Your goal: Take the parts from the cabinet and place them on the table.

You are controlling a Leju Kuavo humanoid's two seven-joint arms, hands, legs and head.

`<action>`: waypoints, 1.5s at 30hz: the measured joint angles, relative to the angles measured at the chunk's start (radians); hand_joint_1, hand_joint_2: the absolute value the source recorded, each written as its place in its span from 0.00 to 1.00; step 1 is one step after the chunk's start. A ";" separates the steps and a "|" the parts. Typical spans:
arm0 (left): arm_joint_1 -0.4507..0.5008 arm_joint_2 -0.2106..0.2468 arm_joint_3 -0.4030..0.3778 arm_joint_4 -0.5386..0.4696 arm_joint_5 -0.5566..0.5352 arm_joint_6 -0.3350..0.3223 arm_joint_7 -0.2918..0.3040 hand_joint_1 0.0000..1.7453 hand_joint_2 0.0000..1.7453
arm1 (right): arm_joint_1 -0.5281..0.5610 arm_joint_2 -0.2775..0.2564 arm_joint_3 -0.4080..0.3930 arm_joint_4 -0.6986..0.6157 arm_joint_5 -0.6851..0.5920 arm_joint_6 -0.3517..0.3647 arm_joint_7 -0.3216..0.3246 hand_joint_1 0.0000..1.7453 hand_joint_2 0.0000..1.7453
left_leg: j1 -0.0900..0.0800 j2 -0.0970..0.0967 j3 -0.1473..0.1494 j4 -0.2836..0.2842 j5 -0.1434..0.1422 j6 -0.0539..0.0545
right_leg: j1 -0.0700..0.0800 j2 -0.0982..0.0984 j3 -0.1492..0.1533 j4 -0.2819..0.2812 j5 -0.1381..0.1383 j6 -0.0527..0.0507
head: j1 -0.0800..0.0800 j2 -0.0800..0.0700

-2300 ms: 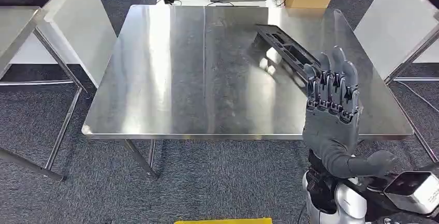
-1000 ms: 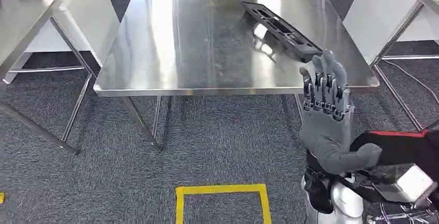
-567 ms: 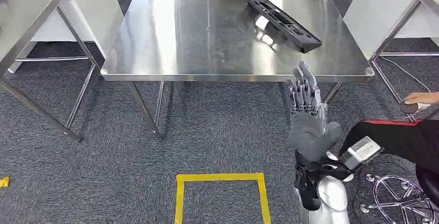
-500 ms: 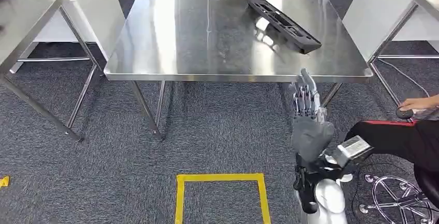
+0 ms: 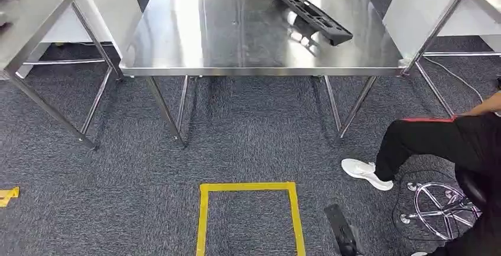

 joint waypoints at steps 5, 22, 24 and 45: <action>-0.005 0.002 -0.010 0.000 -0.024 -0.016 0.000 0.00 0.00 | -0.005 0.004 -0.003 0.092 -0.001 0.085 0.240 0.00 0.00 | 0.003 -0.002 -0.030 0.289 -0.154 -0.008 | 0.013 -0.002 -0.062 0.008 0.056 -0.016 | -0.002 0.000; -0.023 0.013 -0.052 -0.002 -0.061 -0.019 0.018 0.00 0.00 | -0.025 0.035 -0.035 0.151 -0.008 0.053 0.269 0.00 0.00 | -0.006 0.012 0.064 -0.049 0.007 0.050 | 0.008 0.003 -0.141 0.298 -0.020 0.061 | 0.002 0.000; -0.024 0.012 -0.054 -0.002 -0.061 -0.019 0.018 0.00 0.00 | -0.028 0.034 -0.038 0.151 -0.007 0.052 0.268 0.00 0.00 | -0.006 0.011 0.042 -0.046 0.033 0.039 | 0.003 0.003 -0.001 0.104 -0.007 0.063 | 0.001 0.000; -0.022 0.019 -0.095 -0.001 -0.097 -0.033 0.121 0.00 0.00 | -0.028 0.038 -0.058 0.164 0.000 0.053 0.270 0.00 0.00 | 0.004 -0.022 0.203 -0.067 -0.091 0.034 | 0.017 0.042 -0.137 0.040 0.087 0.034 | 0.000 0.000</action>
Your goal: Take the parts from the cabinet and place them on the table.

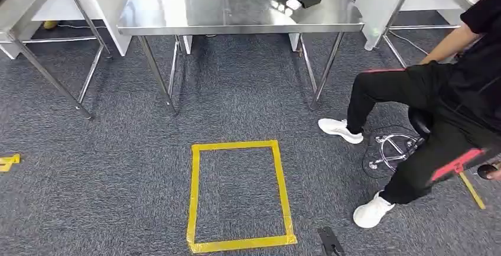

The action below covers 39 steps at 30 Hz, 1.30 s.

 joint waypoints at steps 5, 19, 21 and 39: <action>0.006 0.002 -0.004 0.000 -0.001 -0.002 -0.002 0.00 0.00 | 0.002 0.002 0.000 0.001 0.000 0.000 0.002 0.00 0.00 | -0.008 0.054 -0.028 0.002 0.020 0.016 | -0.005 -0.024 -0.123 0.309 -0.139 -0.006 | 0.006 0.000; 0.007 0.001 -0.014 0.000 -0.008 -0.001 0.006 0.00 0.00 | 0.006 0.003 -0.001 0.002 0.002 0.010 0.016 0.00 0.00 | -0.007 0.024 -0.156 0.289 -0.135 -0.040 | -0.009 -0.024 0.056 -0.022 -0.022 -0.047 | 0.001 0.000; 0.009 0.001 -0.017 0.000 -0.011 -0.001 0.006 0.00 0.00 | 0.009 0.003 -0.001 0.004 0.003 0.016 0.032 0.00 0.00 | -0.007 0.024 -0.173 0.326 -0.125 -0.040 | -0.007 -0.003 0.052 -0.017 -0.022 -0.047 | 0.001 0.000; 0.007 0.002 -0.063 0.001 -0.060 -0.030 0.015 0.00 0.00 | 0.013 0.014 -0.034 0.009 -0.019 -0.017 0.084 0.00 0.00 | 0.002 0.095 -0.050 0.025 0.021 0.003 | -0.018 -0.049 -0.016 0.114 -0.060 0.028 | 0.011 0.000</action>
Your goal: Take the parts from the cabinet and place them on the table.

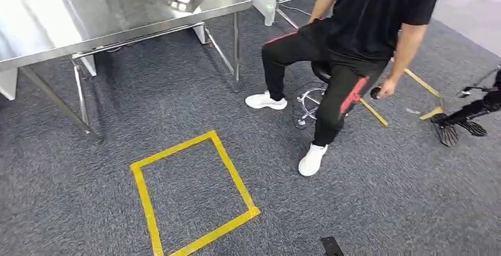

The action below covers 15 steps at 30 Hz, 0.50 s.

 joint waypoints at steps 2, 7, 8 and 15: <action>-0.002 0.001 -0.002 0.000 -0.001 -0.003 0.000 0.00 0.00 | -0.007 0.005 -0.001 0.000 0.000 0.000 0.006 0.00 0.00 | -0.011 0.017 0.003 0.004 -0.006 -0.016 | 0.008 -0.054 0.064 -0.113 0.019 -0.004 | 0.002 0.000; -0.008 0.003 -0.011 -0.002 -0.003 -0.006 0.002 0.00 0.00 | 0.000 0.008 -0.008 0.000 0.002 -0.001 0.008 0.00 0.00 | 0.001 0.012 0.004 0.014 -0.021 -0.048 | -0.004 -0.003 0.055 -0.116 0.032 -0.048 | -0.004 0.000; -0.008 0.004 -0.011 -0.002 -0.002 -0.006 0.003 0.00 0.00 | -0.003 0.009 -0.009 0.000 0.003 0.000 0.008 0.00 0.00 | 0.002 -0.033 -0.015 0.060 -0.058 -0.048 | -0.002 0.005 0.053 -0.115 0.036 -0.057 | -0.005 0.000; 0.000 0.002 -0.013 -0.001 0.010 -0.002 0.018 0.00 0.00 | -0.005 0.012 -0.009 0.000 0.015 0.016 0.011 0.00 0.00 | 0.003 -0.082 -0.063 0.158 -0.052 -0.039 | 0.008 0.088 0.051 -0.111 0.040 -0.071 | -0.006 0.000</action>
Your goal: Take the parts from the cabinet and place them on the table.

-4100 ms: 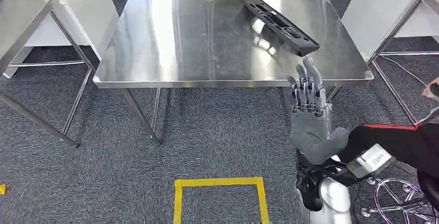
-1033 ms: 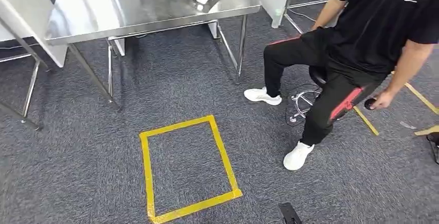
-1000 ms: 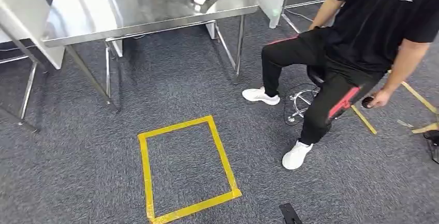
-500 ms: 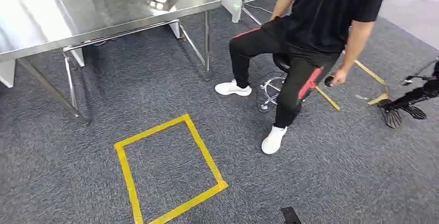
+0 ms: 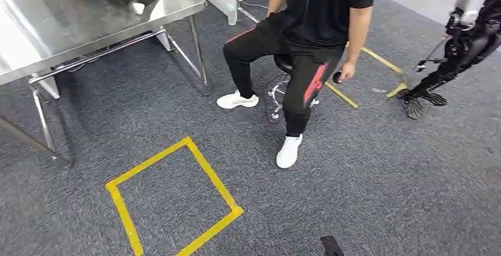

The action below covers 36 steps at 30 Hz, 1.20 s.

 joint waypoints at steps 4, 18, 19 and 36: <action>0.000 0.000 0.000 0.000 -0.001 0.000 0.005 0.00 0.00 | -0.007 0.000 0.000 0.000 0.001 0.005 0.007 0.00 0.00 | -0.002 -0.063 0.054 -0.131 0.035 0.008 | 0.004 0.041 -0.024 0.014 0.004 0.019 | 0.001 0.000; -0.002 -0.007 0.001 -0.001 -0.001 0.007 0.005 0.00 0.00 | -0.009 -0.004 0.000 0.000 0.003 0.008 -0.006 0.00 0.00 | -0.014 0.109 0.068 -0.149 0.038 0.018 | 0.004 -0.158 -0.004 0.004 -0.009 0.058 | 0.008 0.000; -0.003 -0.006 0.001 -0.001 0.001 0.007 0.005 0.00 0.00 | -0.008 -0.003 0.000 0.000 0.005 0.010 -0.006 0.00 0.00 | -0.015 0.116 0.073 -0.151 0.039 0.012 | 0.004 -0.141 -0.008 0.009 -0.009 0.048 | 0.002 0.000; -0.004 -0.006 0.000 0.001 0.009 -0.003 0.108 0.00 0.00 | -0.002 -0.009 0.000 0.000 0.020 0.037 0.004 0.00 0.00 | -0.010 -0.044 0.054 -0.129 0.034 0.017 | 0.000 0.055 -0.035 0.012 0.013 0.029 | -0.003 0.000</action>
